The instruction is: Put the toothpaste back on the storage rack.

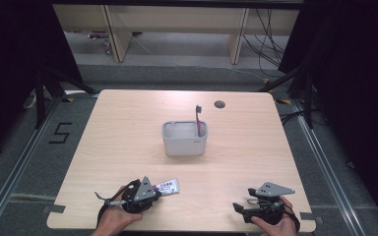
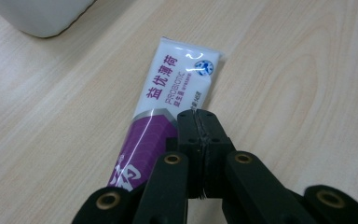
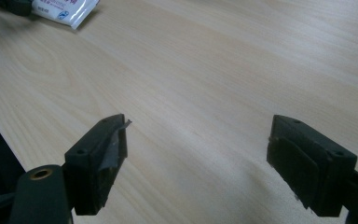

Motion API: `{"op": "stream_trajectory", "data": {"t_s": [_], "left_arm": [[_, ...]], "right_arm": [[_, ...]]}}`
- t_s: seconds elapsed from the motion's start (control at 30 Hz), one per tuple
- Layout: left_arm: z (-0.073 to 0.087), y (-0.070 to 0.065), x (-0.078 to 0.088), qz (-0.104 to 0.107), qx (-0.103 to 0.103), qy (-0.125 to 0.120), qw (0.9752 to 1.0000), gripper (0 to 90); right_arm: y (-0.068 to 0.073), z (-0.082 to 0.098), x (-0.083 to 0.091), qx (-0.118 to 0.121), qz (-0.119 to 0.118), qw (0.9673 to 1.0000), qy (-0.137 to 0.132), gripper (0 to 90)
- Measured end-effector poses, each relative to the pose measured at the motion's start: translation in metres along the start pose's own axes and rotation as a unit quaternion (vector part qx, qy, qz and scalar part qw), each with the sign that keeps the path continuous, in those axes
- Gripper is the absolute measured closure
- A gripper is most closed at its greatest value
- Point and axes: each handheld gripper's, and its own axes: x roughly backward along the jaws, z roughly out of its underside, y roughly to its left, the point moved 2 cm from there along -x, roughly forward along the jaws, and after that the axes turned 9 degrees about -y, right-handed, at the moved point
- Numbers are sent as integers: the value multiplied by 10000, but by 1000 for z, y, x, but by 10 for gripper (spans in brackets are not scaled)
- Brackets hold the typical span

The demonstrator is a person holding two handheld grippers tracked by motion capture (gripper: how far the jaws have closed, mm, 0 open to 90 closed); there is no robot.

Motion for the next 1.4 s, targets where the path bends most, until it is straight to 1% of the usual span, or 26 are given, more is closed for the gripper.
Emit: {"op": "stream_trajectory", "data": {"t_s": [0.03, 0.1, 0.13, 0.23, 0.3, 0.33, 0.53, 0.57, 0.63, 0.73, 0.77, 0.8, 0.87, 0.9, 0.93, 1.0, 1.03, 1.07, 1.1, 1.13, 1.17, 1.23, 1.27, 1.33, 1.37, 1.4], "left_arm": [[-1, 0, -1, 27, 32, -33, 10000, 884], [-1, 2, 0, -8, -38, 60, 10000, 881], [-1, 1, -1, 13, 43, 5, 10000, 881], [-2, 3, -2, -12, -28, 39, 10000, 880], [-3, 3, -3, 12, 58, -3, 10000, 881], [-4, 4, -3, -23, 15, 39, 10000, 881], [-5, 6, -7, -21, 95, 47, 9999, 879], [-5, 6, -7, -35, 107, 39, 9999, 879], [-6, 6, -8, -42, 114, 45, 9999, 881], [-6, 6, -8, -51, 129, 66, 9999, 877], [-7, 6, -8, -46, 145, 56, 9999, 874], [-7, 6, -8, -48, 162, 37, 9999, 866], [-9, 7, -6, -20, 170, 21, 9999, 839], [-10, 7, -5, -37, 154, 28, 9999, 819], [-11, 7, -4, 13, 240, -3, 9997, 796], [-13, 8, 1, 38, 231, 38, 9997, 758], [-15, 9, 3, 128, 273, 10, 9995, 740], [-17, 10, 7, 142, 247, 118, 9995, 710], [-17, 10, 8, 98, 239, 100, 9996, 678], [-18, 12, 10, 80, 217, 149, 9996, 662], [-19, 14, 13, 134, 209, 253, 9994, 623], [-20, 15, 14, 109, 208, 234, 9994, 607], [-20, 16, 16, 94, 225, 286, 9993, 569], [-20, 19, 20, 73, 201, 422, 9989, 549], [-20, 22, 22, 60, 198, 485, 9986, 534], [-20, 23, 24, 36, 219, 546, 9983, 504]], "right_arm": [[0, 0, 0, -1, -12, 10000, -1, 206], [0, 0, 0, 5, -8, 10000, 2, 206], [0, 0, 0, 1, -11, 10000, 3, 206], [0, 0, 0, -6, -21, 10000, 4, 206], [0, 0, 0, 2, -17, 10000, 4, 206], [0, 0, 0, 3, -17, 10000, 3, 206], [0, 0, 0, 0, -24, 10000, 7, 206], [5, 1, 1, -217, 90, 9997, 15, 206], [3, 0, 1, -67, 167, 9998, -5, 207], [3, 0, 0, -35, 169, 9998, -30, 207], [0, 0, 0, 106, 186, 9998, -54, 207], [2, 0, 0, -23, 176, 9998, -39, 207], [3, 0, 0, -32, 166, 9999, -27, 207], [1, 0, 1, 66, 183, 9998, -47, 207], [3, 0, 0, -29, 169, 9998, -27, 207], [4, 0, 0, -155, 115, 9998, -23, 207], [4, 0, 0, -150, 115, 9998, -26, 207], [4, 0, 0, -149, 119, 9998, -28, 207], [1, 0, 0, 31, 156, 9999, -62, 207], [3, 0, 1, -34, 164, 9999, -12, 207], [1, 0, 0, 51, 140, 9999, -34, 207], [2, 0, 1, 57, 226, 9997, -17, 207], [2, 0, 1, 68, 214, 9997, -32, 207], [1, 0, 1, 92, 200, 9997, -58, 207], [3, 0, 0, -97, 137, 9999, -19, 207], [4, 0, 1, -126, 143, 9998, 8, 207]]}}
